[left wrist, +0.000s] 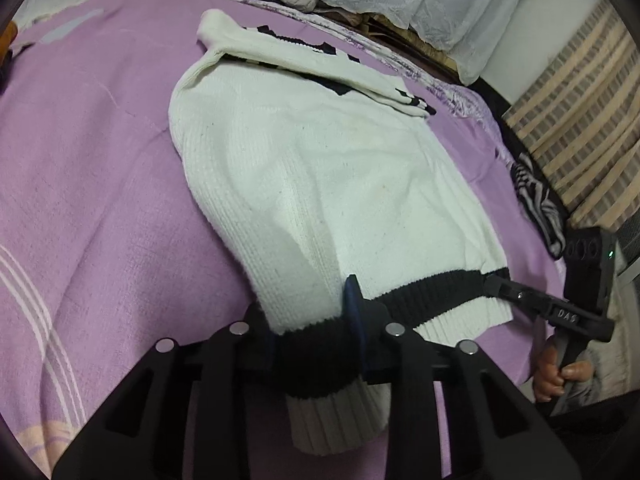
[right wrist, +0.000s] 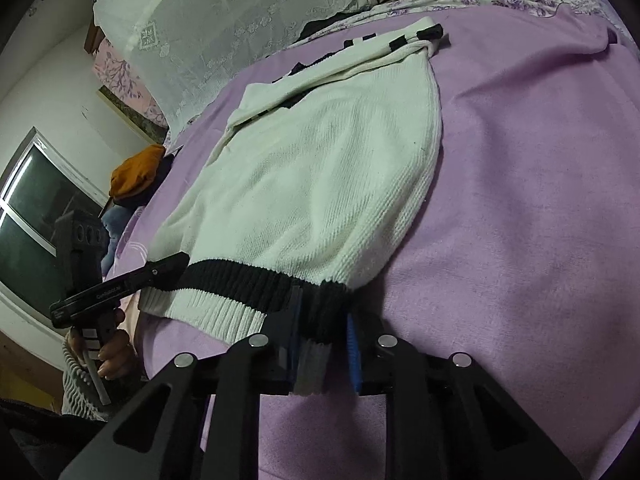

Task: Fold small clothes
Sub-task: 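Move both tools to the black sweater hem band and close on it, then lift the hem with both tools and fold it over toward the collar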

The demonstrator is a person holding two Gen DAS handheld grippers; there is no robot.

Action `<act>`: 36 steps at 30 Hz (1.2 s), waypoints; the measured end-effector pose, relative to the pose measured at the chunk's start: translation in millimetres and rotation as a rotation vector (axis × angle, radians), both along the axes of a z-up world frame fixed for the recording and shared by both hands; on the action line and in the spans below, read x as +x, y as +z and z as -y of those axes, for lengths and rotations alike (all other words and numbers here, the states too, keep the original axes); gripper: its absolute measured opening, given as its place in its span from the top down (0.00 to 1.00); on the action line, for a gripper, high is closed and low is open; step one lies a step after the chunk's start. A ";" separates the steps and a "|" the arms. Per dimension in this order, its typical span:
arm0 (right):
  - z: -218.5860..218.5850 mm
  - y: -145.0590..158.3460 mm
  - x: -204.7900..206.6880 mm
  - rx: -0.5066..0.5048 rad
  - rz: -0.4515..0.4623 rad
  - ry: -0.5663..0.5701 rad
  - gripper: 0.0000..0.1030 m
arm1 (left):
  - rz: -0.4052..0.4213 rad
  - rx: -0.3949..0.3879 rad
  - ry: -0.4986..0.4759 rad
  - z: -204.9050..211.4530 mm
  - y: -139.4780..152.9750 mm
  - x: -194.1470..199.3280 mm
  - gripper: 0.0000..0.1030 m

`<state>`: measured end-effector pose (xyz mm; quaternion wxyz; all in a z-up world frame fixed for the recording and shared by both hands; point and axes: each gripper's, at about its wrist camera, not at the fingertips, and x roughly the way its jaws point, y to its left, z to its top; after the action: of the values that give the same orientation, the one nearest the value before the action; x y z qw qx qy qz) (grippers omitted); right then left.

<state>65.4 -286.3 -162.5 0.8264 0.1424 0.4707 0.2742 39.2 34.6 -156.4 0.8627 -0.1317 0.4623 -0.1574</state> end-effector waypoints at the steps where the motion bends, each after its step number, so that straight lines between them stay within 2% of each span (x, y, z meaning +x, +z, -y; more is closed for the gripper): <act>1: -1.2 1.1 -0.7 -0.011 0.006 0.002 0.79 | 0.007 0.014 -0.005 2.8 0.7 -2.1 0.68; 3: -2.0 0.8 -0.8 -0.012 0.007 0.003 0.79 | 0.025 0.041 -0.010 6.8 1.5 -7.1 0.69; 8: -0.7 8.3 -5.2 -0.005 0.059 -0.013 0.86 | 0.025 -0.011 -0.007 -3.4 4.4 -8.0 0.80; 13: 4.3 28.3 -6.9 0.027 0.115 -0.015 0.86 | 0.076 -0.016 0.001 -6.6 21.6 -8.2 0.81; 19: 1.4 40.8 6.8 0.036 0.144 -0.012 0.88 | 0.133 0.042 0.018 -1.5 38.4 0.1 0.81; 28: -3.2 70.6 42.3 0.063 0.221 -0.041 0.88 | 0.215 0.080 0.061 -2.1 65.4 24.7 0.81; 36: -10.0 91.5 85.0 0.079 0.259 -0.061 0.88 | 0.274 0.109 0.100 -7.5 91.7 61.5 0.81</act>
<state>150.4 -276.3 -71.0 0.8819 0.1527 0.3446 0.2833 100.7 42.1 -64.7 0.9302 -0.0847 0.3412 -0.1054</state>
